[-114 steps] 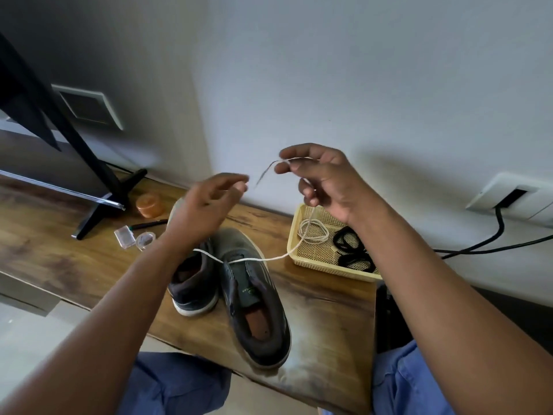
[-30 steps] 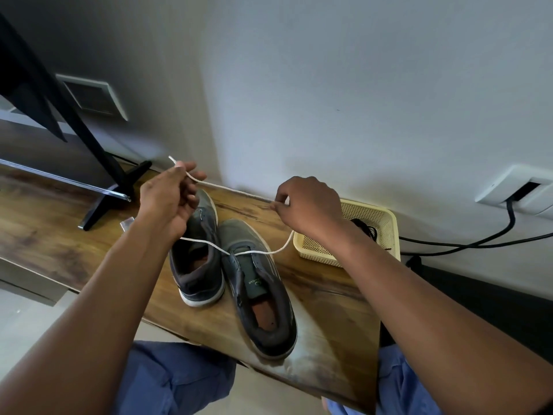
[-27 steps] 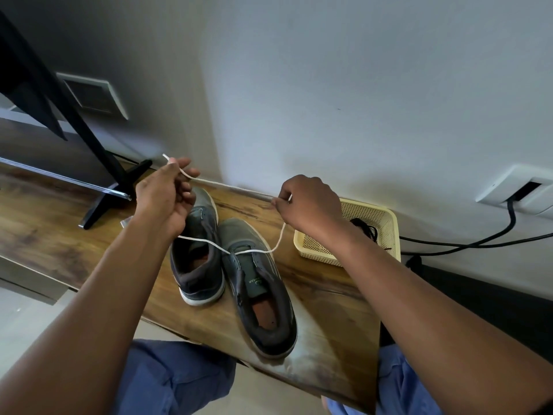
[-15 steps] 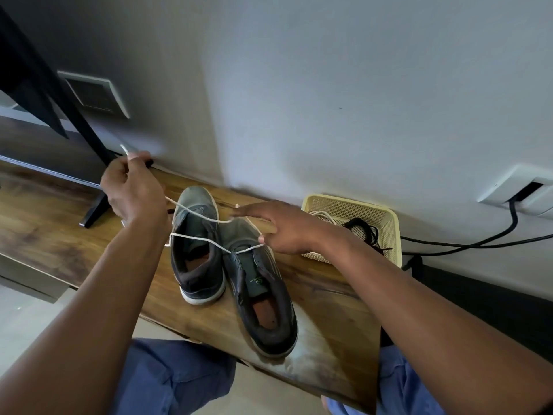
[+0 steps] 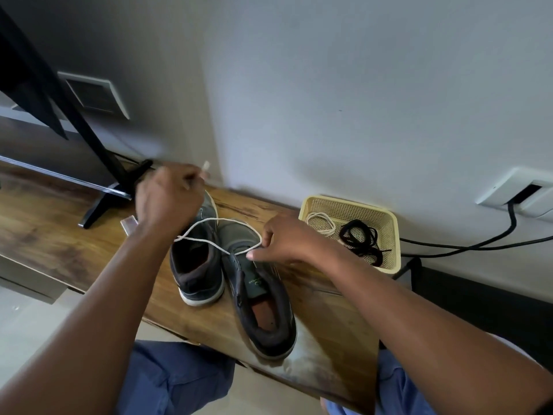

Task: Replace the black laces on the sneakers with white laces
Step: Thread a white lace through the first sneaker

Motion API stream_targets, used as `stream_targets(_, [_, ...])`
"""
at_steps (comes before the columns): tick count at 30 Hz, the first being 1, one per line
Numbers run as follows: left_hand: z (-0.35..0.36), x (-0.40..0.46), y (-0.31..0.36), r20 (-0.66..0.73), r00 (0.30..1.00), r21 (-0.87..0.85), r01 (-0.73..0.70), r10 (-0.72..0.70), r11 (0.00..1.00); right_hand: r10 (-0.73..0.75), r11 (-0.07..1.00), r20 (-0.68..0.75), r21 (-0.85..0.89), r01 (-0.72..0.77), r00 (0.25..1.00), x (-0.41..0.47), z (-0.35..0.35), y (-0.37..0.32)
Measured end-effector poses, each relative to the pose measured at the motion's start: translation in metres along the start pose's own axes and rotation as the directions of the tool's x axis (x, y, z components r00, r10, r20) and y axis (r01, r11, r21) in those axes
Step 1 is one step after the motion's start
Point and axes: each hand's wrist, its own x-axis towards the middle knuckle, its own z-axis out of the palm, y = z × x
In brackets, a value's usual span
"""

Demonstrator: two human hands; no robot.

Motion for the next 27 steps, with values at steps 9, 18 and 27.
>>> stream_targets(9, [0.024,-0.016,0.021,0.618,0.776,-0.210,0.012,0.123,0.978,0.053,0.995,-0.053,0.089,-0.049,0.997,-0.004,0.027,-0.004])
stream_targets(18, [0.029,-0.026,0.020,0.756,0.652,-0.020,-0.058,0.053,0.998,0.070,0.974,-0.125,0.223,-0.041,0.990,-0.008,0.031,-0.006])
stream_targets(27, [0.038,-0.041,0.034,0.639,0.769,0.151,-0.108,-0.014,0.983,0.164,0.950,-0.156,0.292,-0.113,0.974,-0.004,0.035,-0.006])
